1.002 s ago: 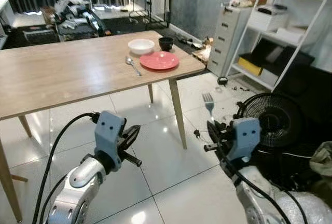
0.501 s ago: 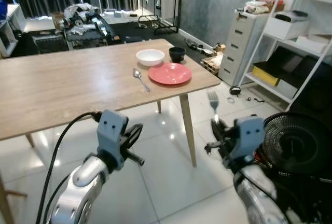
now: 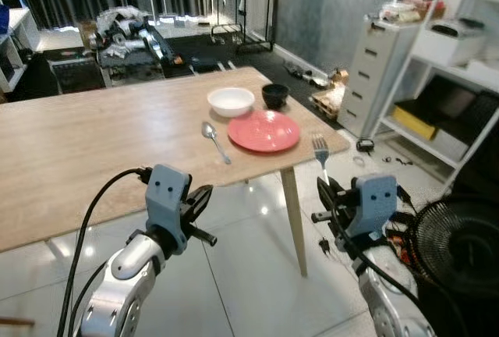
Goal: Setting the table
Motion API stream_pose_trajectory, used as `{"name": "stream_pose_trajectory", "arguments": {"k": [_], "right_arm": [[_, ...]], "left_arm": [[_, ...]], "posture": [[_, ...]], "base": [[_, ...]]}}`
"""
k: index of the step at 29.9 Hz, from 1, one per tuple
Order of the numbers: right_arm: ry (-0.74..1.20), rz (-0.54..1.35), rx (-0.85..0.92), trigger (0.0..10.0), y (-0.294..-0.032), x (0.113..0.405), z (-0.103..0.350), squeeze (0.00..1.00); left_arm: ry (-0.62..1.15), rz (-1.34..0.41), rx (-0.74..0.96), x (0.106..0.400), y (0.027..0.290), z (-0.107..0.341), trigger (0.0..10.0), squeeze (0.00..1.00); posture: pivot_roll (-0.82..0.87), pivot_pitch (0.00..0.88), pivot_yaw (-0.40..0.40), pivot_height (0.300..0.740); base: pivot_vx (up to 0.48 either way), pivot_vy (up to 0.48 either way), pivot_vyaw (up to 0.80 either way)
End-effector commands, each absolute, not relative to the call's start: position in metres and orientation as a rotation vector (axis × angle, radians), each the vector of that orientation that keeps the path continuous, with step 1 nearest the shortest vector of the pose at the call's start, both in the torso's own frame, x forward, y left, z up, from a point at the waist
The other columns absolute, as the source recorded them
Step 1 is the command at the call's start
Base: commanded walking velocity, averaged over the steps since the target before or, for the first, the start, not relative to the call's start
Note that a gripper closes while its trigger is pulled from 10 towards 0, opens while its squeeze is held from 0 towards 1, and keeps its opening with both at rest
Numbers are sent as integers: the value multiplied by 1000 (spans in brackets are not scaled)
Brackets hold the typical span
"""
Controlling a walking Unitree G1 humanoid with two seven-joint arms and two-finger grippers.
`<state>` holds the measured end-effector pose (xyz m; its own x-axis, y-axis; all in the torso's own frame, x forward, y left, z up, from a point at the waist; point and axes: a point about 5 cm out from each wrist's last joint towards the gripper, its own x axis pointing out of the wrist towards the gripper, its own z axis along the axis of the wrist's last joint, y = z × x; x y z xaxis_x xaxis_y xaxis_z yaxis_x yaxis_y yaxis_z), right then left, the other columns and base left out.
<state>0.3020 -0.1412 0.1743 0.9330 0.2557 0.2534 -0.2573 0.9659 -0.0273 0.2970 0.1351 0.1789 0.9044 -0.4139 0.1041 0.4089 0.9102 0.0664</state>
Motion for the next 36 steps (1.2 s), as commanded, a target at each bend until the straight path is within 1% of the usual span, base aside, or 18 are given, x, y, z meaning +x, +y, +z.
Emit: {"name": "stream_pose_trajectory", "arguments": {"k": [1, 8, 13, 24, 26, 36], "right_arm": [[-251, 257, 4, 10000, -143, 301, 172, 0], [-254, 268, 5, 10000, -142, 301, 173, 0], [-258, 302, -4, 10000, -136, 300, 175, 0], [-253, 300, 2, 10000, -136, 300, 174, 0], [-252, 300, 2, 10000, -137, 300, 174, 0], [-250, 301, 4, 10000, -137, 300, 174, 0]], "left_arm": [[-109, -423, 51, 297, 135, 177, 10000, 0], [-110, -421, 50, 297, 134, 177, 10000, 0], [-110, -421, 51, 297, 134, 177, 10000, 0], [-105, -421, 55, 296, 133, 175, 10000, 0], [-98, -423, 59, 295, 133, 173, 10000, 0], [-76, -404, 68, 294, 130, 170, 10000, 0]], "posture": [[20, 12, 76, 740], [20, 13, 76, 740], [21, 15, 77, 740], [24, 16, 74, 740], [24, 16, 74, 740], [24, 19, 75, 740]], "base": [[472, 0, 0], [472, 0, 0], [472, 0, 0], [474, 0, 0], [304, 0, 0], [0, 0, 0]]}}
